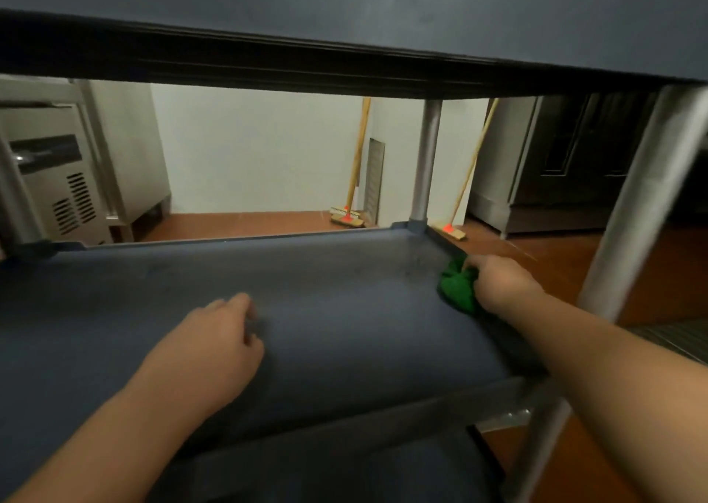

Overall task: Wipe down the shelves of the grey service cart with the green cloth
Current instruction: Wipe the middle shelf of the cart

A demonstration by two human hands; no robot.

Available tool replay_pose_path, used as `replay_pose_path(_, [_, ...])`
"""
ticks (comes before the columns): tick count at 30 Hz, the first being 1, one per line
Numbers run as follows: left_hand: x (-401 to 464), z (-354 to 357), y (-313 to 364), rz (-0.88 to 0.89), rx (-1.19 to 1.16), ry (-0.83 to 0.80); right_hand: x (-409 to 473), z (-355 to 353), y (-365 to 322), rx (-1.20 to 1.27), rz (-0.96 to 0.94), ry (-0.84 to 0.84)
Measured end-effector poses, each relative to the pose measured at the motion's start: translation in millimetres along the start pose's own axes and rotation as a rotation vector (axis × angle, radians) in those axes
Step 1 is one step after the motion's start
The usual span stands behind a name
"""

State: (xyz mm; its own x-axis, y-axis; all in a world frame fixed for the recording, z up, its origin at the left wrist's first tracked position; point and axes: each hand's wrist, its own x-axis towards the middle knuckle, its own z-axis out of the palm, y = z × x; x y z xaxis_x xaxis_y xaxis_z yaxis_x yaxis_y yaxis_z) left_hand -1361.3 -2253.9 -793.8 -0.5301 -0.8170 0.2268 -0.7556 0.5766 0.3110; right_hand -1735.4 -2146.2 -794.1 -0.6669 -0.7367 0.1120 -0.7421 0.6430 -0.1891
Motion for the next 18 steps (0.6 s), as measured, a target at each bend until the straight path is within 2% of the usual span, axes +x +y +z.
replay_pose_path(4, [5.1, 4.2, -8.3, 0.007, -0.020, -0.055, -0.5, 2.9, 10.7, 0.019, 0.002, 0.039])
replay_pose_path(9, [-12.5, 24.9, -38.8, -0.079, 0.195, -0.325, -3.8, 11.9, 3.6, 0.046, 0.020, 0.063])
replay_pose_path(18, [-36.1, 25.1, -78.3, -0.054, 0.198, -0.309, -29.0, 13.7, -15.1, 0.145, 0.058, 0.063])
